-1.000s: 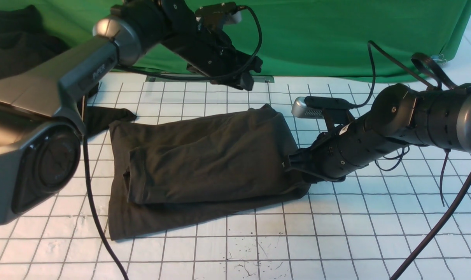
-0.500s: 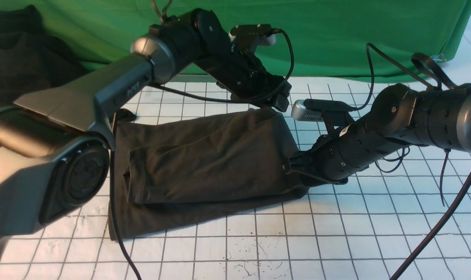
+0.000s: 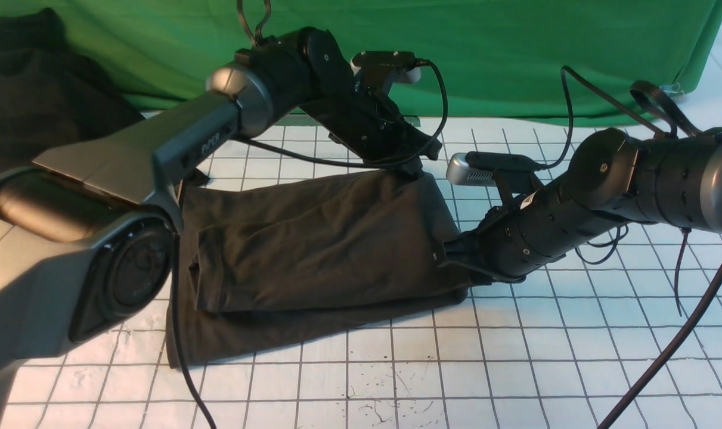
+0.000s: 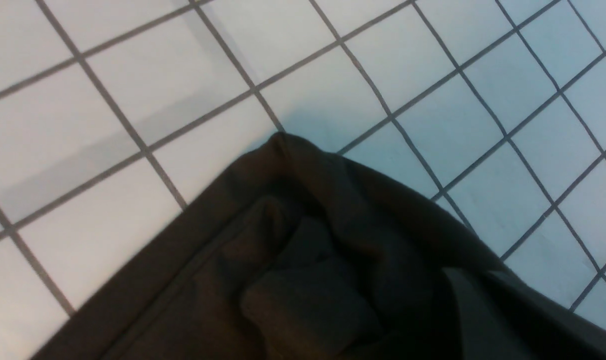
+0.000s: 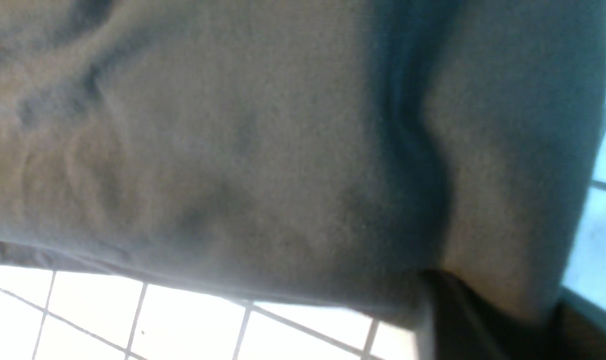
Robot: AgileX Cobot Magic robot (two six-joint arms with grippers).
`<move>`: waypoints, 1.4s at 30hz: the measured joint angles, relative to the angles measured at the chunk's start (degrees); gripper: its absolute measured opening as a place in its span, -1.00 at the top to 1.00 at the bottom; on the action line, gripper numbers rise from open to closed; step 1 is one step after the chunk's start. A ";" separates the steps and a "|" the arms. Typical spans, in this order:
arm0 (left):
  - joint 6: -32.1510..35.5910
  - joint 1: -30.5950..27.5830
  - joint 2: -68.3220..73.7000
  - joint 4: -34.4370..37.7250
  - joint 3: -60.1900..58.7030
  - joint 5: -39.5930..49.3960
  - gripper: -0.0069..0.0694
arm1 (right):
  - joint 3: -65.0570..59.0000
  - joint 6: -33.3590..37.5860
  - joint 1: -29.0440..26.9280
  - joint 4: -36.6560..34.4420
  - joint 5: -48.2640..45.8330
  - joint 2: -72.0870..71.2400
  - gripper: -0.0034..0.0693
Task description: Fold a long-sleeved shirt over a white checkered tablecloth.
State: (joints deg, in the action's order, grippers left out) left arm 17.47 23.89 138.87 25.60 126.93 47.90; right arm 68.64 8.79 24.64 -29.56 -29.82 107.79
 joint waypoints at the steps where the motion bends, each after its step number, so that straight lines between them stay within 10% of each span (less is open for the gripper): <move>1: 0.07 -0.23 -0.11 0.00 0.00 0.00 0.79 | 0.00 0.07 0.00 0.00 0.00 0.00 0.70; 25: 0.42 -2.82 -0.76 0.08 0.11 -6.69 0.77 | 0.00 1.28 0.00 -0.19 -0.02 0.00 0.80; 37: -9.49 -3.11 -7.42 -14.55 0.11 2.66 -0.22 | 0.00 2.57 0.00 0.65 -2.99 -1.10 -0.20; 42: -11.21 -3.17 -14.01 -20.95 0.11 15.50 0.19 | 0.00 1.67 0.00 8.01 -7.15 -6.67 0.09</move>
State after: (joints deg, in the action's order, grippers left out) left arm 6.25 20.72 124.85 4.64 127.04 63.40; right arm 68.64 10.46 24.64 -21.56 -36.97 101.12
